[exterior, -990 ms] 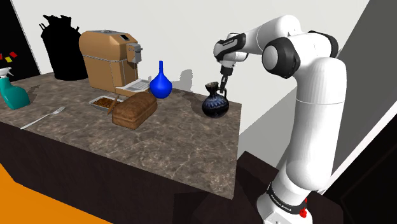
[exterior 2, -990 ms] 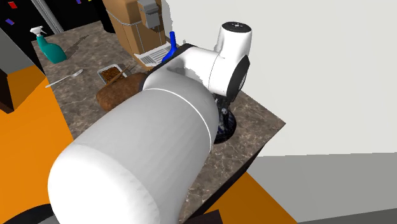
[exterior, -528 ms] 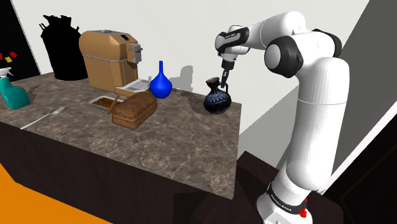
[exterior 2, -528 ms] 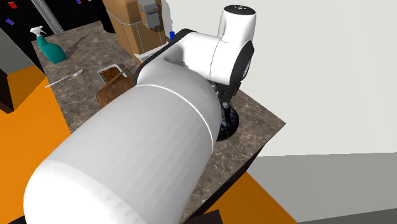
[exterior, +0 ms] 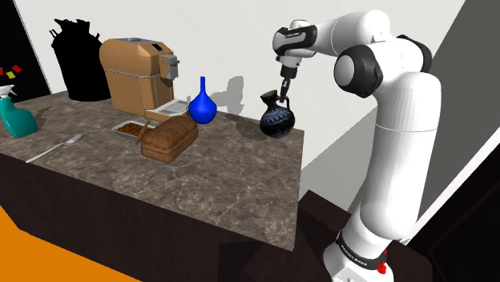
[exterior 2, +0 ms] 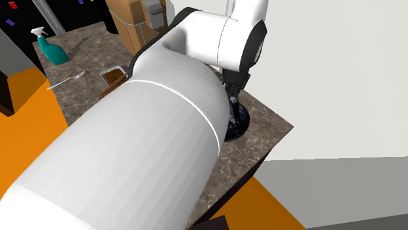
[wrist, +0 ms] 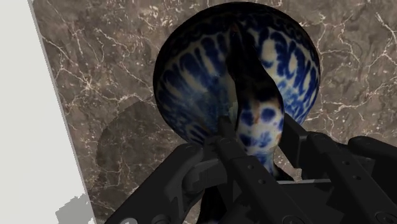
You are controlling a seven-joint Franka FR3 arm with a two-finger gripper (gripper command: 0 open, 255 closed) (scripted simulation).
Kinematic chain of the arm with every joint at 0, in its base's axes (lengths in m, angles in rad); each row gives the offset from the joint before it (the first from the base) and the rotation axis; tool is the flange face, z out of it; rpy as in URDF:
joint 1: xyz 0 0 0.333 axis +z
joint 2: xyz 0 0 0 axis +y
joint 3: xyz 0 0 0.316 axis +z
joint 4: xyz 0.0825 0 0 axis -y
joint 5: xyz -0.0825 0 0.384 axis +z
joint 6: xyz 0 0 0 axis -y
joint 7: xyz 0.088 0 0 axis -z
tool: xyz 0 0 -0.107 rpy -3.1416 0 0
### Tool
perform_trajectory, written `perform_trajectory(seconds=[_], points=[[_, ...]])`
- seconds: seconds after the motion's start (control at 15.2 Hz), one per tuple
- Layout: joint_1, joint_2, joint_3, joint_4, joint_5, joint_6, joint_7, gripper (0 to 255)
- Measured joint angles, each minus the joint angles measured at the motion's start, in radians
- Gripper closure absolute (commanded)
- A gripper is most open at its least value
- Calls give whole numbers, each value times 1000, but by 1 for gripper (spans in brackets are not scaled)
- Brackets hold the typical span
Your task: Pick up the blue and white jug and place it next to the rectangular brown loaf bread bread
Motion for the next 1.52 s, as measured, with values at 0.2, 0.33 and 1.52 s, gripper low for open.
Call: perform_trajectory(seconds=[0.2,0.33,1.52], points=[[-4,0,-2,41,-1,-41,1,255],[-9,6,-2,75,2,-70,1,255],[67,-43,22,189,-36,-219,119,255]])
